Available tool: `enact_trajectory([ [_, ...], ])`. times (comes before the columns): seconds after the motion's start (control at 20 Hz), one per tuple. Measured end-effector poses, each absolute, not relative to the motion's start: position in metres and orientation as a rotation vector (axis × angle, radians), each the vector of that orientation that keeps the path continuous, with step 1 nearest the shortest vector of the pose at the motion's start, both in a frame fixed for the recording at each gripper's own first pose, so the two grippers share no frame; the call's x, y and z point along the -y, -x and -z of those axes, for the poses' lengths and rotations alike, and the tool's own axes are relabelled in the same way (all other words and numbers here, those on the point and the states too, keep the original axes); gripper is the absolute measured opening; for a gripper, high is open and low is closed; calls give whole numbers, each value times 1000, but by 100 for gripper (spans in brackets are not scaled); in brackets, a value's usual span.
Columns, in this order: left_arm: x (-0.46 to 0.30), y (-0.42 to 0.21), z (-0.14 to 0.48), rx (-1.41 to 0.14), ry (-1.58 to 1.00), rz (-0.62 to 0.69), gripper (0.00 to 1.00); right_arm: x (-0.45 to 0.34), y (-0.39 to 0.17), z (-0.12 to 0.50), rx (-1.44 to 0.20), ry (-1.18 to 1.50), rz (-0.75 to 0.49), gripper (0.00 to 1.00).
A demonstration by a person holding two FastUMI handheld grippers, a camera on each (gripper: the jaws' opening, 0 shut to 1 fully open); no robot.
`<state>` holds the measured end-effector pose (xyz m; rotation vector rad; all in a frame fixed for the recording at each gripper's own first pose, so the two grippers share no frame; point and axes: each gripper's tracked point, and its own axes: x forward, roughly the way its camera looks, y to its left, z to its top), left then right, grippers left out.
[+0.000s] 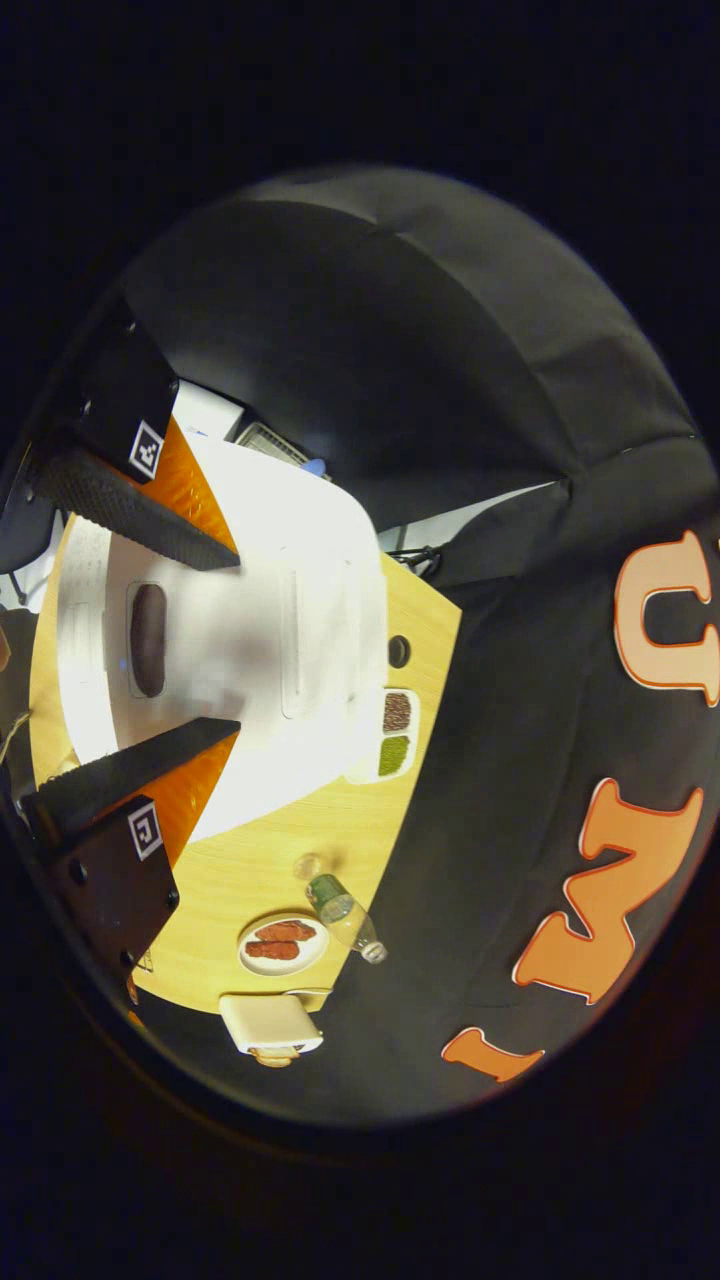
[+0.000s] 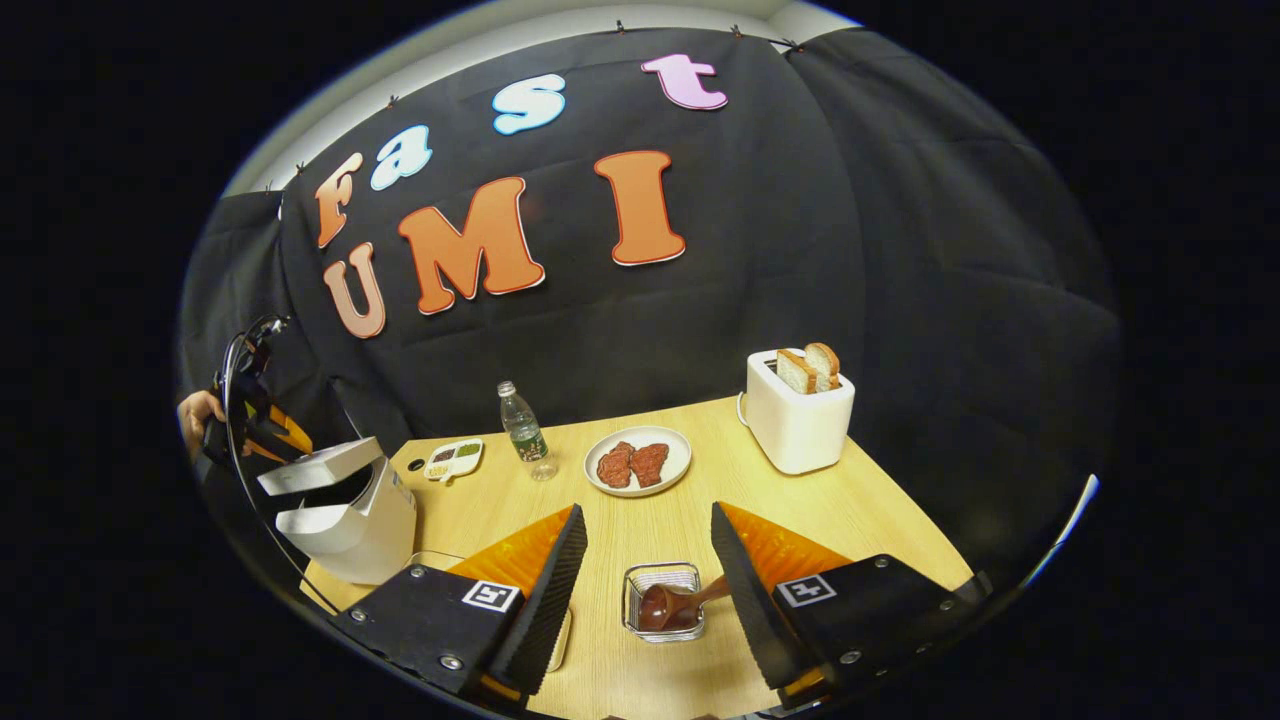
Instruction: Close the left gripper, press the button to open the rice cooker; take a wooden spoon from the chopstick holder with the right hand, scoop a spoonful of rice and pour it into the rice cooker, then put the wooden spoon back into the chopstick holder.
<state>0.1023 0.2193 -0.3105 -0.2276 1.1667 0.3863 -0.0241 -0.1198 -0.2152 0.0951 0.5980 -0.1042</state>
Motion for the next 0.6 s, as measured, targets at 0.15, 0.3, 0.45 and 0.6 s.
enact_trajectory([
  [0.15, -215, -87, 337, -1250, 243, -407, 100, 111, 28, 216, -602, -81, 91, 79],
  [0.3, -214, -88, 345, -1263, 262, -438, 100, 108, 30, 216, -604, -64, 91, 78],
  [0.45, -212, -84, 347, -1261, 260, -439, 100, 102, 34, 220, -619, -56, 77, 79],
  [0.6, -212, -87, 345, -1212, 244, -442, 100, 94, 33, 223, -628, -54, 60, 78],
])
